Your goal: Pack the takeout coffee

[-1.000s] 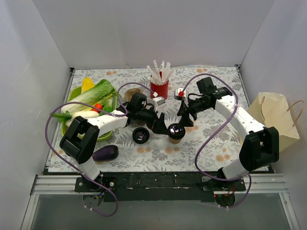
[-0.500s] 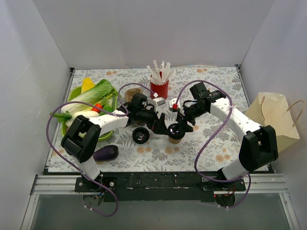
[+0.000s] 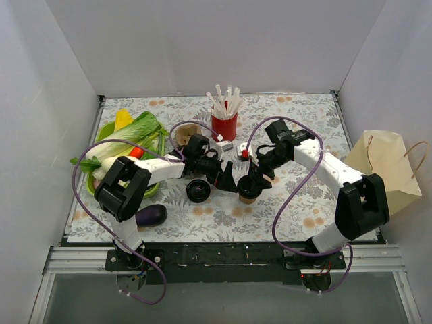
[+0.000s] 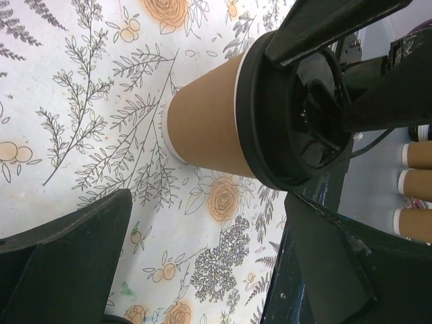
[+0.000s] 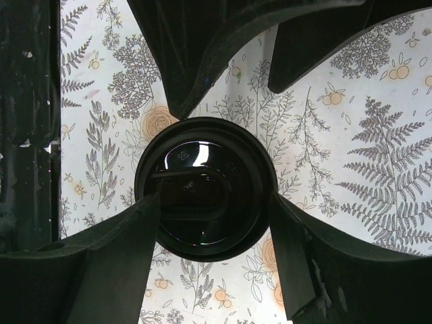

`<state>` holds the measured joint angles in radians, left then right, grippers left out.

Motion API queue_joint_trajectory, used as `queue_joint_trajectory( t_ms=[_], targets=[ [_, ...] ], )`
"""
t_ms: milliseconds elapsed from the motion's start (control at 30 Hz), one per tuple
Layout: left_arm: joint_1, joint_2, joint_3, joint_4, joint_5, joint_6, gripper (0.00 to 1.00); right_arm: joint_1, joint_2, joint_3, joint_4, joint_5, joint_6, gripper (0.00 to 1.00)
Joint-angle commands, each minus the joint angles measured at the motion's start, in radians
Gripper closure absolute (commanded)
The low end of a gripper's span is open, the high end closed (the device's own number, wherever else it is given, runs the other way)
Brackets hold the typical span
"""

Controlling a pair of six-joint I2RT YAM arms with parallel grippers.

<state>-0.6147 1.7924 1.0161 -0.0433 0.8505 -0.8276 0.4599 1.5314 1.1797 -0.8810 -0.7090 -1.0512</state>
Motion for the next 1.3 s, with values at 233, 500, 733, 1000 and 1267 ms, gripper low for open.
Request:
queue_joint_trajectory(
  t_ms=[233, 500, 733, 1000, 1267],
  targets=[
    [0.015, -0.007, 0.036, 0.02, 0.119, -0.005, 0.02, 0.006, 0.035, -0.002, -0.001, -0.009, 0.006, 0.32],
    [0.015, 0.013, 0.055, 0.029, 0.121, -0.024, 0.02, 0.0, 0.045, 0.06, -0.018, -0.037, 0.025, 0.3],
    [0.013, -0.002, 0.061, 0.022, 0.088, -0.015, 0.02, 0.0, 0.041, 0.107, -0.052, -0.052, 0.02, 0.26],
    [0.013, 0.002, 0.065, 0.026, 0.022, -0.047, 0.02, -0.036, 0.024, 0.072, 0.019, -0.055, 0.111, 0.25],
    [0.021, 0.009, 0.078, 0.086, 0.03, -0.14, 0.02, -0.093, 0.065, 0.118, 0.051, -0.112, 0.204, 0.27]
  ],
)
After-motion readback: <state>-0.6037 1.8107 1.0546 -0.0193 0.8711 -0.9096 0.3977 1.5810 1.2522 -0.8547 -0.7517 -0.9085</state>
